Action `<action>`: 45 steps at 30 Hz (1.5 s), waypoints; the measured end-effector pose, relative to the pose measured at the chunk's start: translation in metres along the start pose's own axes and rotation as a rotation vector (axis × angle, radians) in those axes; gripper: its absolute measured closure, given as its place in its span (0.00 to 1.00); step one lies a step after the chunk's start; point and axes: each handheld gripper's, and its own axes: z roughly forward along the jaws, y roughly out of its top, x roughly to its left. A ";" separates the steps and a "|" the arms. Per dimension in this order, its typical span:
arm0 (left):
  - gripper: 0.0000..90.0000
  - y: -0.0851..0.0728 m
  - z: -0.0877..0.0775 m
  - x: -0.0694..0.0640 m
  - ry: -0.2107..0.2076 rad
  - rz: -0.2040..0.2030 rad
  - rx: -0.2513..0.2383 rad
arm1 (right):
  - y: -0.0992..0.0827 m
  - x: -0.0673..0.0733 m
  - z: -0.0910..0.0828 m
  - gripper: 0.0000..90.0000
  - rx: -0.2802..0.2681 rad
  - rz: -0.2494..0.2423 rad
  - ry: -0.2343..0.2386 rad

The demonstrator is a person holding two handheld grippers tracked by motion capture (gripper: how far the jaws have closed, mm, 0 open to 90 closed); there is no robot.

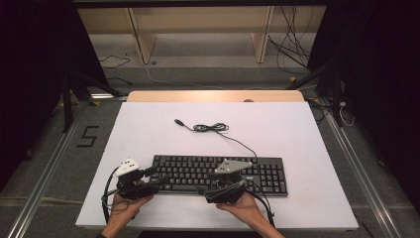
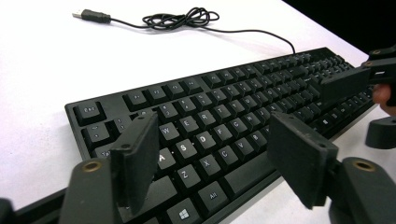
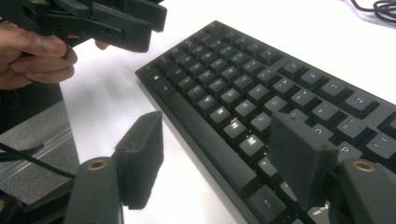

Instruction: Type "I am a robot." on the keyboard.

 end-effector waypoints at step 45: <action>0.27 0.000 -0.004 -0.002 0.007 0.011 -0.043 | -0.005 -0.003 0.034 1.00 0.132 -0.012 -0.047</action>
